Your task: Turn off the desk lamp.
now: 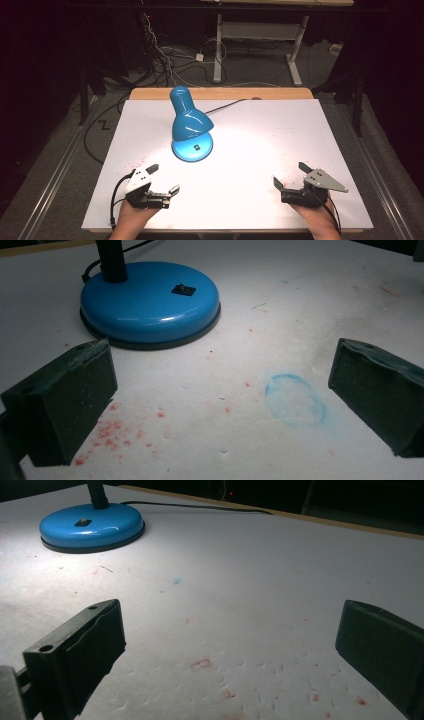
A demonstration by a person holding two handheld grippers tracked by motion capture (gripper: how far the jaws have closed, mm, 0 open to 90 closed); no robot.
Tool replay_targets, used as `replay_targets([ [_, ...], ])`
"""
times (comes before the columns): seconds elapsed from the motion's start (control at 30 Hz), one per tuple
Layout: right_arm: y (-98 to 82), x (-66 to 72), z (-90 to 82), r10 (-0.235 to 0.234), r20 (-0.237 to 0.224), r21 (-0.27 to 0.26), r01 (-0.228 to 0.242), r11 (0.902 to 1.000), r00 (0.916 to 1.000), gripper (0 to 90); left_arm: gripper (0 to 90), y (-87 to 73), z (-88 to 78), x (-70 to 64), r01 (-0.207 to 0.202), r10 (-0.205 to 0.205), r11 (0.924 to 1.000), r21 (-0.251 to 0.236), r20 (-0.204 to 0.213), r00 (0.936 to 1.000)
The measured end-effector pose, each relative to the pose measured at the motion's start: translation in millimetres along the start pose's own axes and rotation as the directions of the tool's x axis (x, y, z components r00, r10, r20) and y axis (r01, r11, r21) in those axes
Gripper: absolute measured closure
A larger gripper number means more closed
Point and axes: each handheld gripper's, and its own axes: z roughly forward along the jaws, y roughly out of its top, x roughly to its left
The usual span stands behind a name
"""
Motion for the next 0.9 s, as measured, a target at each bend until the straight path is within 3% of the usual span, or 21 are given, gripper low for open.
replay_targets([
  [0.57, 1.5, 2.1, 0.4, -0.013, -0.016, -0.008, 0.013, 0.9999, 0.9998, 0.3, 1.5, -3.4, -1.9, -0.1, 0.020, -0.020, 0.9998, 0.000, 0.028, 0.9994],
  [0.83, 1.0, 2.3, 0.4, -0.019, -0.024, -0.006, 0.019, 0.9998, 0.9995, 0.3, 7.5, -3.1, -4.1, 1.7, 0.025, -0.024, 0.9996, -0.014, 0.024, 0.9994],
  [0.9, 1.2, 3.3, 0.7, -0.018, -0.026, -0.008, 0.018, 0.9998, 0.9995, 0.3, 10.6, -2.8, -5.4, 2.4, 0.031, -0.030, 0.9994, -0.017, 0.038, 0.9988],
])
